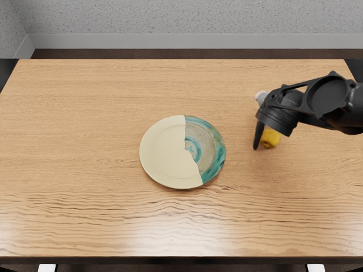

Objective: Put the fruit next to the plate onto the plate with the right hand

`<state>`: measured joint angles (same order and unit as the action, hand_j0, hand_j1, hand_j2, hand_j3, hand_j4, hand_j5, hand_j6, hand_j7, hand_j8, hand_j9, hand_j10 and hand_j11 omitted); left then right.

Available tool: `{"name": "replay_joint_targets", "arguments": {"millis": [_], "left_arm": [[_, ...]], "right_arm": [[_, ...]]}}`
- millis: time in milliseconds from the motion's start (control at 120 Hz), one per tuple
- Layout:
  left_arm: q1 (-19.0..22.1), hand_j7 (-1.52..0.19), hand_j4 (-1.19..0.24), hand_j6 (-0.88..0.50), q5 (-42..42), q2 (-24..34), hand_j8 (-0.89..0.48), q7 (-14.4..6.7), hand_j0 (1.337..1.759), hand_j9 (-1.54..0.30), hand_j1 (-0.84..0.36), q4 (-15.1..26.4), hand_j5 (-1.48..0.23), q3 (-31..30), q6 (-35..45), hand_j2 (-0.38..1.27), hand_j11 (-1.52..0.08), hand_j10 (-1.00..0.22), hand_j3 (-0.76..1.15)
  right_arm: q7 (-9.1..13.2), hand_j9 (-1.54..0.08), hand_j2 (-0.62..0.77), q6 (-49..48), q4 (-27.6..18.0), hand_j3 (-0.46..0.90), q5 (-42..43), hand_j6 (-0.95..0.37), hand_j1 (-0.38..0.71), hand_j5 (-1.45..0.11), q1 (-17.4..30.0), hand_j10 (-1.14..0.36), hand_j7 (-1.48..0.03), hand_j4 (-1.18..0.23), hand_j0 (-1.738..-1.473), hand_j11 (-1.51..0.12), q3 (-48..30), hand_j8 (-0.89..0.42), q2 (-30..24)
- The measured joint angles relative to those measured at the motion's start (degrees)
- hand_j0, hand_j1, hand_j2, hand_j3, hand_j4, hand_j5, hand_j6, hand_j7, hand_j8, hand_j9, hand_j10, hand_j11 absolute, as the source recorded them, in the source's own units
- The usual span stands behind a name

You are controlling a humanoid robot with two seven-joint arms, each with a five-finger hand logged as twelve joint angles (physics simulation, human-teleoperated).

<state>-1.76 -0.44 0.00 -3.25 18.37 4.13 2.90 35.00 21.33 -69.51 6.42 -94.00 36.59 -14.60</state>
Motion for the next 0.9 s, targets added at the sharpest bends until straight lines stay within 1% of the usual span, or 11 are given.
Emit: {"name": "replay_joint_targets", "arguments": {"millis": [75,225,417,608,900], "left_arm": [[0.0,0.0,0.0,0.0,0.0,0.0,0.0,0.0,1.658,0.0,0.35,0.0,0.0,0.0,0.0,0.0,0.0,0.0,0.0],[0.0,0.0,0.0,0.0,0.0,0.0,0.0,0.0,1.658,0.0,0.35,0.0,0.0,0.0,-0.01,0.0,0.0,0.0,0.0],[0.0,0.0,0.0,0.0,0.0,0.0,0.0,0.0,1.658,0.0,0.35,0.0,0.0,0.0,-0.02,0.0,0.0,0.0,0.0],[0.0,0.0,0.0,0.0,0.0,0.0,0.0,0.0,1.658,0.0,0.35,0.0,0.0,0.0,0.0,0.0,0.0,0.0,0.0],[0.0,0.0,0.0,0.0,0.0,0.0,0.0,0.0,1.658,0.0,0.35,0.0,0.0,0.0,0.0,0.0,0.0,0.0,0.0]], "right_arm": [[0.0,-0.04,-0.01,2.33,-1.69,0.0,-0.01,-0.03,-0.31,-0.04,-0.51,-0.03,-0.04,-0.03,-1.658,-0.04,0.46,-0.03,-0.76],[0.0,-0.04,-0.01,7.62,-3.48,0.0,-0.01,-0.03,-0.31,-0.04,-0.61,-0.03,-0.04,-0.03,-1.658,-0.04,1.97,-0.03,-0.95],[0.0,-0.04,-0.01,10.69,-5.97,0.0,0.04,-0.03,-0.31,-0.04,-0.14,-0.03,-0.04,-0.03,-1.658,-0.04,2.58,-0.03,-1.17],[0.0,-0.13,-0.02,12.53,-6.42,0.0,0.07,-0.1,-0.23,-0.13,1.28,-0.1,-0.13,-0.1,-1.658,-0.13,2.9,-0.1,-1.34],[0.0,-0.18,-0.03,13.6,-6.34,0.0,0.19,-0.14,-0.18,-0.18,2.43,-0.14,-0.18,-0.14,-1.658,-0.18,3.14,-0.14,-0.96]]}}
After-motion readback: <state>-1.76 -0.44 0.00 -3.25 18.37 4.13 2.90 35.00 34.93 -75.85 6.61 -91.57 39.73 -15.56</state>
